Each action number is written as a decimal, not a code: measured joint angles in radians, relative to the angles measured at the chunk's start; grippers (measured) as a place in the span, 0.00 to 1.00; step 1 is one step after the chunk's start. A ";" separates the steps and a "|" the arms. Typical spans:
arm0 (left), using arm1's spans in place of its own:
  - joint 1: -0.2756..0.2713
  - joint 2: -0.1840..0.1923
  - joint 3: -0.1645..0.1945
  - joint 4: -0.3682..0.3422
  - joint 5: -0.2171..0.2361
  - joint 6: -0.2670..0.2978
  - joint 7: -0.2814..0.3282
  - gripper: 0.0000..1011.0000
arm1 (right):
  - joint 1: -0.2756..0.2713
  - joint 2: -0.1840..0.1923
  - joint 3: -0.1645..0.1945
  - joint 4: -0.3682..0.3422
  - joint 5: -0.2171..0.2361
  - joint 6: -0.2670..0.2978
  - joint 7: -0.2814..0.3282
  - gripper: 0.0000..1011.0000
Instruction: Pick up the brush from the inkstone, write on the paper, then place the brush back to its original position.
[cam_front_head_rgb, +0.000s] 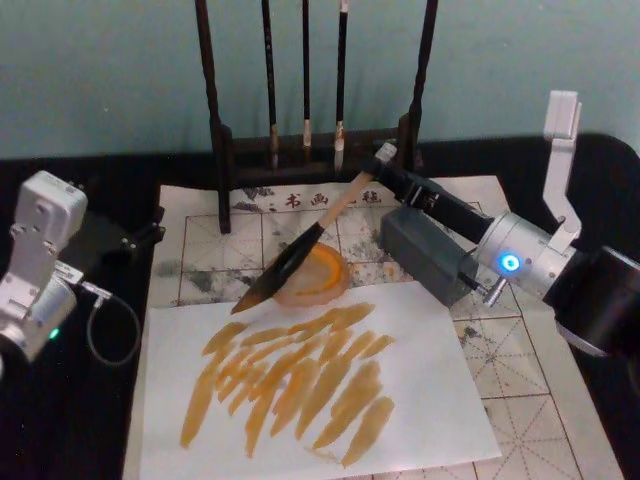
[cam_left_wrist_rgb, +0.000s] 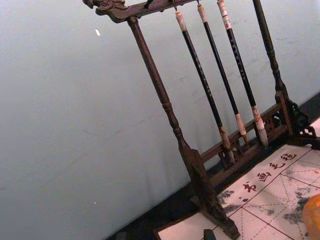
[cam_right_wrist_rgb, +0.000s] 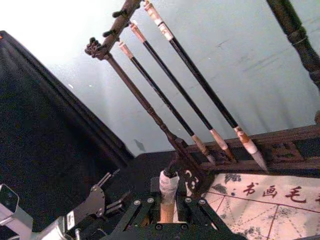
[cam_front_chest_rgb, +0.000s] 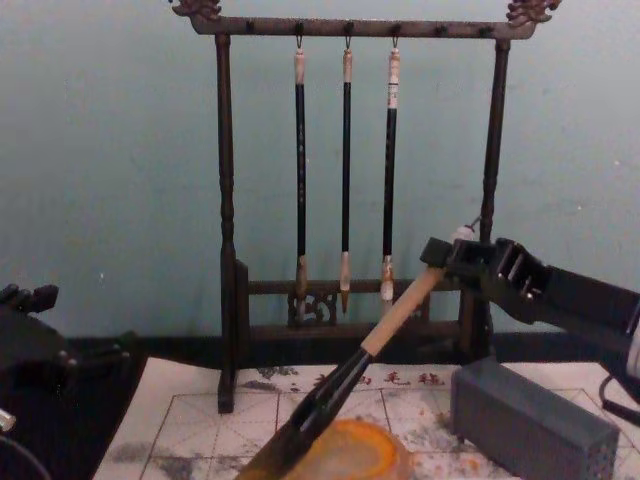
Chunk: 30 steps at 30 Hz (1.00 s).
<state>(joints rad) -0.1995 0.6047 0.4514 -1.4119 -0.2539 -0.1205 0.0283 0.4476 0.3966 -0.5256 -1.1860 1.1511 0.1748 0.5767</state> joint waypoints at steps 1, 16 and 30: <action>0.000 0.000 0.000 0.000 0.000 0.000 0.000 0.99 | 0.000 0.001 0.000 0.000 0.001 -0.001 -0.001 0.19; 0.000 0.000 0.000 0.000 0.000 0.000 0.000 0.99 | -0.001 0.012 0.020 0.008 0.005 -0.019 -0.040 0.19; 0.000 0.000 0.000 0.000 0.000 0.000 0.000 0.99 | -0.012 0.020 0.050 0.006 0.011 -0.030 -0.078 0.19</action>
<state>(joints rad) -0.1996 0.6047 0.4514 -1.4120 -0.2539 -0.1205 0.0283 0.4355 0.4162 -0.4751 -1.1802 1.1625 0.1448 0.4984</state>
